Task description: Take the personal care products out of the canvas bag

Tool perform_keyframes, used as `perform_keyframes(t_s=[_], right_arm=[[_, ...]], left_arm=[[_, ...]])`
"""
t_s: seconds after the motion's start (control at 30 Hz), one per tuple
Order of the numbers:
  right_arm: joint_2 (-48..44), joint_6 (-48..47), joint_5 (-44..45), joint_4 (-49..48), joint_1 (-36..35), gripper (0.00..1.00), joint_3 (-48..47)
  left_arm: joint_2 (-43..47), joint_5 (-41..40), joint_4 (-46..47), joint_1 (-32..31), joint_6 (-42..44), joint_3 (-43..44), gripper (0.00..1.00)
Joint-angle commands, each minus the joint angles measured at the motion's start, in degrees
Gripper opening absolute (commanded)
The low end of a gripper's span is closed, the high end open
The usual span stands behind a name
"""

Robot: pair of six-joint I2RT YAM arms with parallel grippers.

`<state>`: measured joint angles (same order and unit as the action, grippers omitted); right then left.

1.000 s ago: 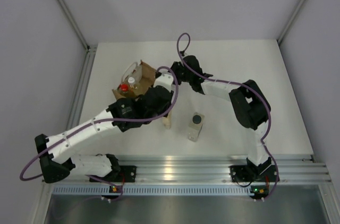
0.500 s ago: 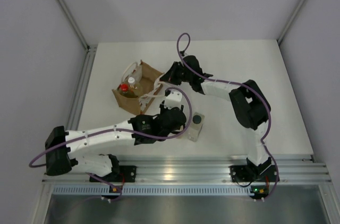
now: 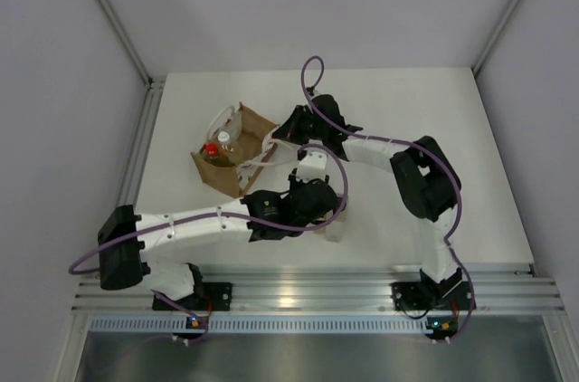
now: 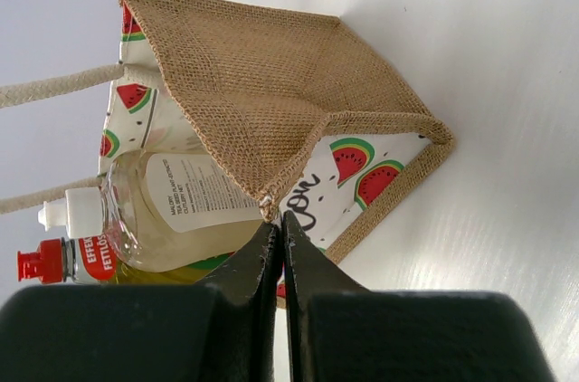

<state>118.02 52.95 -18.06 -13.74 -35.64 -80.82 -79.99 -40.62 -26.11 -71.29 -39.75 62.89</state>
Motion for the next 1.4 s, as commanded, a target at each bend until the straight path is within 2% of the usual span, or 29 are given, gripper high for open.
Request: perform_keyframes(t_s=[0.0,0.1,0.2,0.23,0.33,0.43,0.53,0.63,0.73,0.77,0.87,0.97,1.17,1.23,1.37], right_arm=[[1.0,-1.3,2.2,3.6,-0.5,0.01,-2.2],[1.0,-1.4,2.2,3.5,-0.6,0.01,-2.2],[1.3,-1.4,1.9,3.5,-0.5,0.01,-2.6],[1.4,-1.4,1.9,3.5,-0.5,0.01,-2.8],[1.4,-1.4,1.9,3.5,-0.6,0.01,-2.9],[1.7,-1.3,2.0,3.5,-0.6,0.01,-3.1],[1.7,-1.3,2.0,3.6,-0.3,0.01,-3.1],[1.4,-1.2,1.8,3.6,-0.1,0.01,-2.9],[1.3,-1.3,1.8,3.6,-0.1,0.01,-2.8],[1.3,-1.2,1.8,3.5,-0.1,0.01,-2.8],[1.3,-1.0,1.7,3.5,-0.1,0.01,-3.0],[1.4,-0.9,1.5,3.5,-0.2,0.01,-3.4],[1.4,-1.2,1.2,3.5,-0.3,0.01,-3.6],[1.3,-1.3,1.2,3.5,-0.3,0.01,-3.3],[1.2,-1.4,0.9,3.5,-0.3,0.01,-2.9]], left_arm=[[-2.1,-2.5,-1.8,-0.4,-1.3,5.6,0.15],[-2.9,-3.4,-4.1,-0.4,-1.1,6.9,0.44],[-1.8,-4.3,-4.7,-0.4,-0.7,7.0,0.49],[-1.2,-5.5,-5.5,-0.4,-0.4,7.3,0.58],[-0.5,-9.4,-9.5,-0.1,0.6,9.7,0.75],[0.4,-11.5,-12.1,1.1,2.1,11.9,0.86],[2.5,-11.0,-13.1,4.7,3.5,12.5,0.92],[5.1,-10.4,-13.4,9.7,5.4,12.5,0.94],[6.6,-6.9,-13.4,18.0,7.2,12.9,0.94],[6.4,-5.7,-13.4,22.7,7.7,13.6,0.94],[3.8,-1.2,-13.3,30.7,8.6,16.4,0.93],[-0.2,1.2,-13.5,35.4,7.5,18.8,0.91],[-6.5,-4.4,-14.7,37.6,2.7,22.7,0.88],[-8.0,-4.0,-14.8,38.3,2.3,22.7,0.79],[-8.7,-6.0,-15.5,39.6,1.4,21.1,0.75]])
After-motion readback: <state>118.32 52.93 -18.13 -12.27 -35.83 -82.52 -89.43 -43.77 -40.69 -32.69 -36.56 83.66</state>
